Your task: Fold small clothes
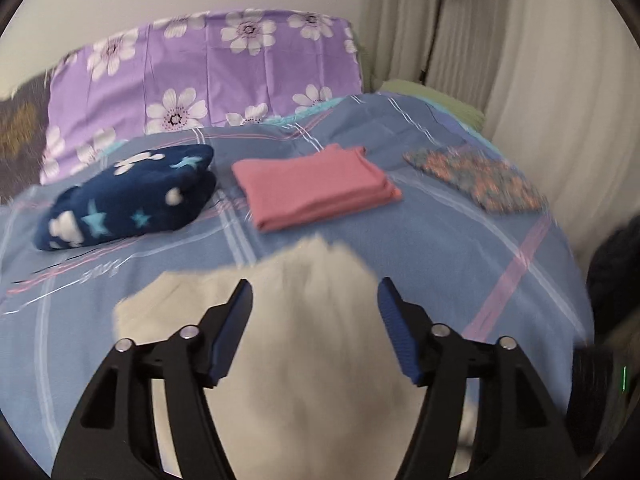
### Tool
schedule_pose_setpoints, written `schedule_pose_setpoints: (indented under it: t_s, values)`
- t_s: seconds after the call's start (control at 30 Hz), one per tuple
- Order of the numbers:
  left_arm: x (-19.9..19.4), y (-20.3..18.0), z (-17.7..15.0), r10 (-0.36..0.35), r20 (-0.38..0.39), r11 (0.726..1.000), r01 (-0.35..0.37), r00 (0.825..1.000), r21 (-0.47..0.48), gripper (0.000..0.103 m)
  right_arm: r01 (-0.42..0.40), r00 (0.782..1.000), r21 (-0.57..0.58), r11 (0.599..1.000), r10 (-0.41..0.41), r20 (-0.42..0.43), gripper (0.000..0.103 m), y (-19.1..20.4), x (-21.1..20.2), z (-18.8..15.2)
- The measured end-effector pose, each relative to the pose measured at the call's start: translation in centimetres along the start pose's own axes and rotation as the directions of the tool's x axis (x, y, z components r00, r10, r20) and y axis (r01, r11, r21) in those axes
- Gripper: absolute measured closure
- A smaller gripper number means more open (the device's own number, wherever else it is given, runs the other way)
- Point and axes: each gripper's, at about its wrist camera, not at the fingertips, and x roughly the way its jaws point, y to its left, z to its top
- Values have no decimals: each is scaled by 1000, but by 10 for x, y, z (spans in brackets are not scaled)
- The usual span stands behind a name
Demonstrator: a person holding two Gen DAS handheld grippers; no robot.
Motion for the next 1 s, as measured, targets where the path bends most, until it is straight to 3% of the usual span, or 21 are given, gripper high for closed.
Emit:
schedule_pose_setpoints:
  t_s: [0.17, 0.27, 0.33, 0.4, 0.47, 0.53, 0.57, 0.6, 0.67, 0.73, 0.8, 0.83, 0.9, 0.97, 1.0]
  values:
    - [-51, -1, -76, 46, -59, 995, -41, 997, 87, 30, 7, 1000, 0, 1000, -7, -4, 93, 1, -1, 0]
    - [-59, 1, -119, 136, -136, 985, -119, 981, 124, 29, 23, 1000, -33, 999, -23, 13, 96, 12, -5, 4]
    - [-64, 6, -136, 180, -143, 980, -164, 973, 115, 29, 1, 998, -61, 998, 2, 55, 97, 22, -17, 6]
    - [-74, 16, -144, 171, -137, 985, -167, 976, 43, 29, 13, 996, -87, 996, -6, 85, 97, 32, -29, 6]
    - [-87, 22, -148, 147, -121, 988, -150, 982, -16, 29, 85, 994, -106, 991, -76, 84, 97, 29, -29, 5]
    - [-90, 25, -154, 141, -118, 990, -143, 983, -12, 29, 169, 985, -96, 981, -164, 51, 94, 18, -20, 0]
    - [-89, 26, -158, 164, -127, 986, -164, 978, 3, 28, 207, 978, -78, 975, -205, 34, 85, 10, -17, -4]
    - [-88, 27, -163, 179, -135, 984, -179, 975, 8, 28, 199, 980, -70, 977, -197, 41, 88, 6, -21, -8]
    - [-87, 32, -168, 180, -146, 983, -184, 973, -19, 28, 206, 977, -68, 976, -202, 72, 88, 7, -33, -11]
    - [-90, 38, -171, 160, -146, 984, -170, 976, -59, 28, 278, 954, -95, 956, -263, 147, 82, 18, -47, -10]
    - [-94, 39, -168, 164, -134, 983, -174, 977, -62, 28, 274, 951, -150, 950, -244, 190, 82, 32, -56, -8]
    - [-96, 38, -166, 155, -118, 985, -163, 981, -57, 30, 250, 957, -174, 953, -216, 192, 82, 39, -56, -6]
    - [-101, 33, -159, 100, -70, 994, -104, 992, -43, 65, 192, 972, -234, 953, -153, 178, 82, 53, -50, -1]
    - [-101, 27, -149, 53, -34, 998, -54, 998, -40, 83, 174, 978, -296, 939, -131, 160, 82, 67, -39, 2]
    - [-97, 23, -144, 26, -21, 999, -27, 999, -34, 85, 174, 980, -326, 929, -130, 151, 82, 72, -29, 3]
